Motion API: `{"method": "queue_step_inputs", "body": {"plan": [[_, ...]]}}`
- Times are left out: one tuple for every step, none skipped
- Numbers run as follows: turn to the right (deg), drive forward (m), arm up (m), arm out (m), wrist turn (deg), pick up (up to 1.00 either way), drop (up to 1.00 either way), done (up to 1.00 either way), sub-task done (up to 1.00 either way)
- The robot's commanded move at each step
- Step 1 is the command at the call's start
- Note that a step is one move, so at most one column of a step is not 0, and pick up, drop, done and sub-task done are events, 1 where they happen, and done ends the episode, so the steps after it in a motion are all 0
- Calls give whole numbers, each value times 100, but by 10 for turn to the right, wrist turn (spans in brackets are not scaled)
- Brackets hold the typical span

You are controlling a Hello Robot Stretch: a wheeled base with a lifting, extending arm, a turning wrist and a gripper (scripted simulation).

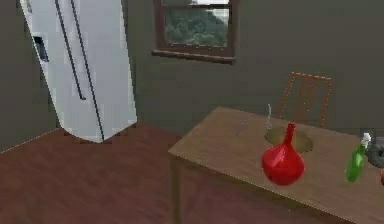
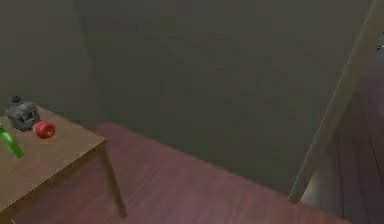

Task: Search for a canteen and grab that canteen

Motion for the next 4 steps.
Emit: {"method": "queue_step_inputs", "body": {"plan": [[300, 0, 0, 0, 0, 0, 0, 0, 0], [0, 20, 0, 0, 0, 0, 0, 0, 0], [-450, 0, 0, 0, 0, 0, 0, 0, 0], [-210, 0, 0, 0, 0, 0, 0, 0, 0]]}}
